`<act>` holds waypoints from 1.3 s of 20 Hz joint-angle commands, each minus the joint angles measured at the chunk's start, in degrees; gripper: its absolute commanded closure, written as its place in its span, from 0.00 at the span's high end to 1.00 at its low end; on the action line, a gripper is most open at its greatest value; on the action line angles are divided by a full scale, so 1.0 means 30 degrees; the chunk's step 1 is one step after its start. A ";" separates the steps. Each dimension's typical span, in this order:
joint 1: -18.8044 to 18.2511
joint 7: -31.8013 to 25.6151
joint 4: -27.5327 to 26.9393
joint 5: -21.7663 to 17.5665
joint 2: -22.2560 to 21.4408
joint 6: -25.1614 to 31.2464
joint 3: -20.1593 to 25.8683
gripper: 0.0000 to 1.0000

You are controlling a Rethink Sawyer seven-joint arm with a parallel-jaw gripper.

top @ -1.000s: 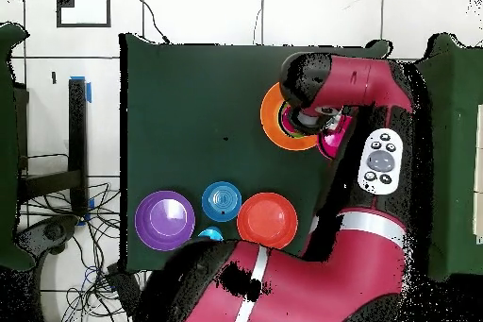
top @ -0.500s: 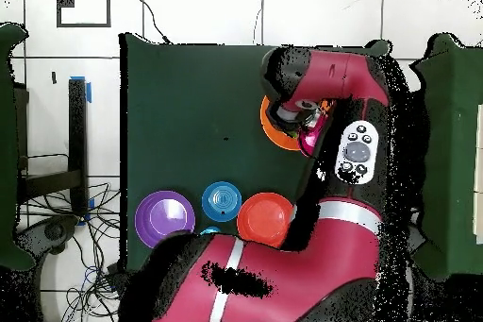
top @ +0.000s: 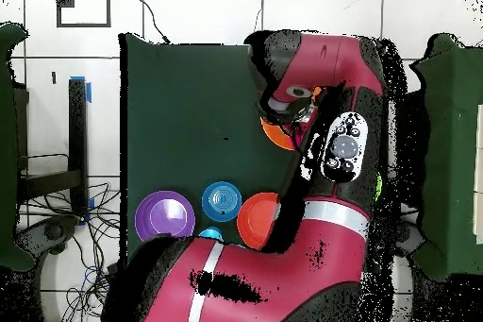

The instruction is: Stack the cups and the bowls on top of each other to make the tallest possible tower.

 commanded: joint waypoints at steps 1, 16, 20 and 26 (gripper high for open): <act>0.0437 0.2749 -0.0238 0.0343 -0.0262 0.1028 0.0386 0.00; 0.0310 0.3940 -0.3098 0.0980 0.0801 0.1378 -0.0248 0.00; 0.0453 0.4851 -0.4792 0.1391 0.1837 0.1674 -0.0424 0.00; 0.0384 0.5582 -0.6820 0.2252 0.3210 0.2113 -0.0757 0.00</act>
